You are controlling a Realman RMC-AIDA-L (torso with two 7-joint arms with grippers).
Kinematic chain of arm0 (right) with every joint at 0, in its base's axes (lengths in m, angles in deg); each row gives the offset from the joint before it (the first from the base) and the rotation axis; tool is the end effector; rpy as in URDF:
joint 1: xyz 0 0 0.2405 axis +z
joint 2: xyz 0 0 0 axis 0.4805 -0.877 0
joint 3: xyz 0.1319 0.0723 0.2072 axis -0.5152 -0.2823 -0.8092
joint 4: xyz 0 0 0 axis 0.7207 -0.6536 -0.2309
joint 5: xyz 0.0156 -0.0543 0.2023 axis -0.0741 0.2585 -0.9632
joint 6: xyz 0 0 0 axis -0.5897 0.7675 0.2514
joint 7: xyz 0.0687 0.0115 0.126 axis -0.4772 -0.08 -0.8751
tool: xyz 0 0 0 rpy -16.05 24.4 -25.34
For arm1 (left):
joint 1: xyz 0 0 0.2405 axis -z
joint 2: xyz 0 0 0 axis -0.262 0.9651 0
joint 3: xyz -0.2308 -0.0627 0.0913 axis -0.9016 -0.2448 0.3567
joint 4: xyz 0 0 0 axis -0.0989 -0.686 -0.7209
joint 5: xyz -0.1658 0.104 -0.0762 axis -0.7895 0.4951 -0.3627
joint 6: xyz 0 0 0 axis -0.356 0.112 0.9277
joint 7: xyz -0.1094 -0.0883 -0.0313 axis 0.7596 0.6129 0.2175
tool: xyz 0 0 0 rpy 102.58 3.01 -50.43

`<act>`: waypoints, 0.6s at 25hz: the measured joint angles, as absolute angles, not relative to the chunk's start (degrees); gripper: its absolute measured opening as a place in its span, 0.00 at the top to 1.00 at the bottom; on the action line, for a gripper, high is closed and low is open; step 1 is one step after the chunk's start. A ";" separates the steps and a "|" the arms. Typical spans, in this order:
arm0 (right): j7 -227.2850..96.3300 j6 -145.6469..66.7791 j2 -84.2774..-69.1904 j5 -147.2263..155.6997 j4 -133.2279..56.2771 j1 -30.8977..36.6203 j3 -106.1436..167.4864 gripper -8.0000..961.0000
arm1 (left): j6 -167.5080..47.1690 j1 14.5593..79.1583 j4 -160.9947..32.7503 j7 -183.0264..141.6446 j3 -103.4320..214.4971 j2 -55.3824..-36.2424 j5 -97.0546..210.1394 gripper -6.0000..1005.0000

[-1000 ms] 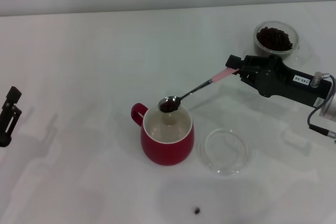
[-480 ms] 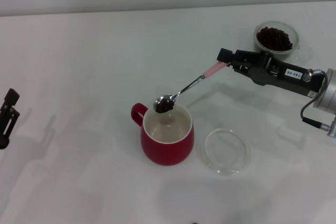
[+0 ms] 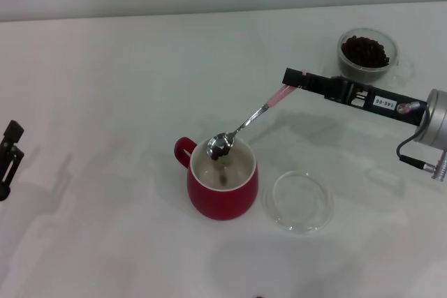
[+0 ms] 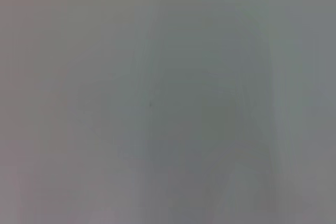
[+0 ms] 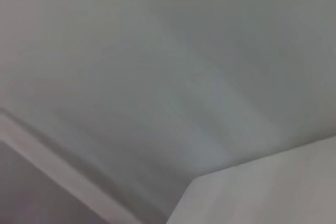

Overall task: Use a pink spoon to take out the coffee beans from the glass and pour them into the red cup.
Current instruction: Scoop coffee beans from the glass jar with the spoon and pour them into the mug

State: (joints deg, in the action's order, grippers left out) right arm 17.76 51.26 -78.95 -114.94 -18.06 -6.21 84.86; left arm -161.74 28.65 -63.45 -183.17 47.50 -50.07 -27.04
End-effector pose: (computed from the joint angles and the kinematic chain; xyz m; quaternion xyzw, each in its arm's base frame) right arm 0.2865 0.3098 -0.0055 -0.7658 0.4882 0.4070 0.0974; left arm -0.3397 0.2237 -0.0126 -0.7581 -0.1593 -0.3717 0.5116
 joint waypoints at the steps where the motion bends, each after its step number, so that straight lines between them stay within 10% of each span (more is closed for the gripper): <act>1: 18.80 51.52 -78.93 -114.93 -18.04 -6.21 84.86 0.84 | -161.74 28.64 -63.53 -183.17 47.51 -50.07 -27.02 0.44; 15: 23.04 56.55 -78.89 -115.85 -17.97 -6.90 83.23 0.84 | -163.13 28.98 -64.67 -183.17 47.52 -49.93 -26.99 0.44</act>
